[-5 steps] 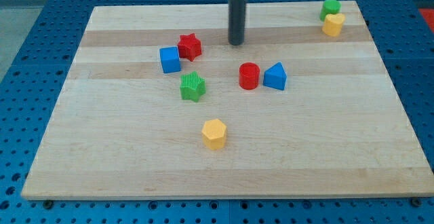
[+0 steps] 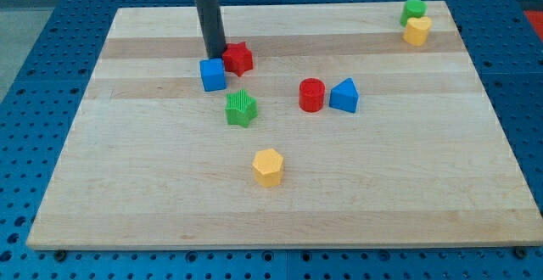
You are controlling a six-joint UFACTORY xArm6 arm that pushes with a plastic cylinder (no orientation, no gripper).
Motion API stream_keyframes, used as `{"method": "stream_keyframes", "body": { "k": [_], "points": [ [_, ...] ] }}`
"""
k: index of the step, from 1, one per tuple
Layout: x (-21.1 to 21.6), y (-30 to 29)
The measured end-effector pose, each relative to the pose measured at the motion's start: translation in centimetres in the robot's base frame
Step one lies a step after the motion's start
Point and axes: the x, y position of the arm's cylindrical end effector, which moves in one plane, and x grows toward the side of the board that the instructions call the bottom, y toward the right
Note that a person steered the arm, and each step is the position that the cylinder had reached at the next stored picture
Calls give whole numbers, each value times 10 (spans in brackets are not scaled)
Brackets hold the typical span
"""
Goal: Slide the red star close to the red circle
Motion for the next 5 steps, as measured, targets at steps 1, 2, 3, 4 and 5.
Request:
{"method": "stream_keyframes", "body": {
  "k": [1, 2, 3, 4, 5],
  "points": [
    [5, 30],
    [29, 42],
    [48, 56],
    [51, 88],
    [61, 115]
  ]
}}
